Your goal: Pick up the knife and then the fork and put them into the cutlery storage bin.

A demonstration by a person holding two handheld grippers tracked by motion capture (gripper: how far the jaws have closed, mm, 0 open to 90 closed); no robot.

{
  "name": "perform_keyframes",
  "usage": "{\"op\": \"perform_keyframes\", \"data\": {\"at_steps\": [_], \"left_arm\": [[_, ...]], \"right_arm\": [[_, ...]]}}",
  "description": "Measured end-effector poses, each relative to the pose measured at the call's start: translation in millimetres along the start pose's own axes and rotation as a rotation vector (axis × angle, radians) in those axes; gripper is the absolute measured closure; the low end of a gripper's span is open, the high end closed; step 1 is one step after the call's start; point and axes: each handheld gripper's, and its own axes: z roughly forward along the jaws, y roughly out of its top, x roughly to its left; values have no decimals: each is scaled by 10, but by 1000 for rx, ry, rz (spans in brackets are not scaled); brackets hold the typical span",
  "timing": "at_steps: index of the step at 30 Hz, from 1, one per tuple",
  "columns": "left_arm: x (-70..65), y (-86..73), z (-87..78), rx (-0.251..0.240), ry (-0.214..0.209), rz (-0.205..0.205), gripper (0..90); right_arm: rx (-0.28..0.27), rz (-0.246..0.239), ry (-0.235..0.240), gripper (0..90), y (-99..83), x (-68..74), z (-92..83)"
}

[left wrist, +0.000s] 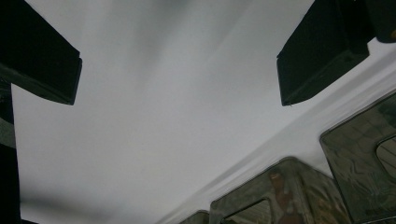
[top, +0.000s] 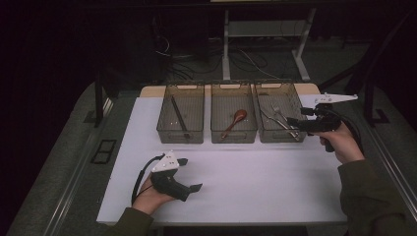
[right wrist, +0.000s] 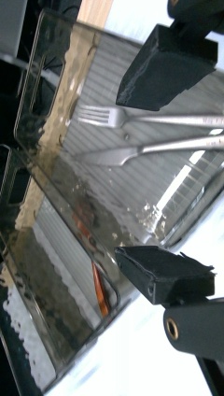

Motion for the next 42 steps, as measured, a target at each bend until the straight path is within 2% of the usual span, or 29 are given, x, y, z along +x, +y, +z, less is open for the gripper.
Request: {"op": "perform_keyframes", "data": {"at_steps": [18,23,33,42], "left_arm": [[14,-27,-46,-11,-1,3,0],[11,-26,-47,-10,-2,4,0],[5,-27,-47,-10,-4,6,0],[5,-27,-44,-7,-7,6,0]], "right_arm": [[-43,-45,43,180,-318,324,-108],[-20,-62,55,177,-461,406,-125],[-39,-71,67,177,-655,525,-215],[-21,-84,73,175,-842,608,-227]]}}
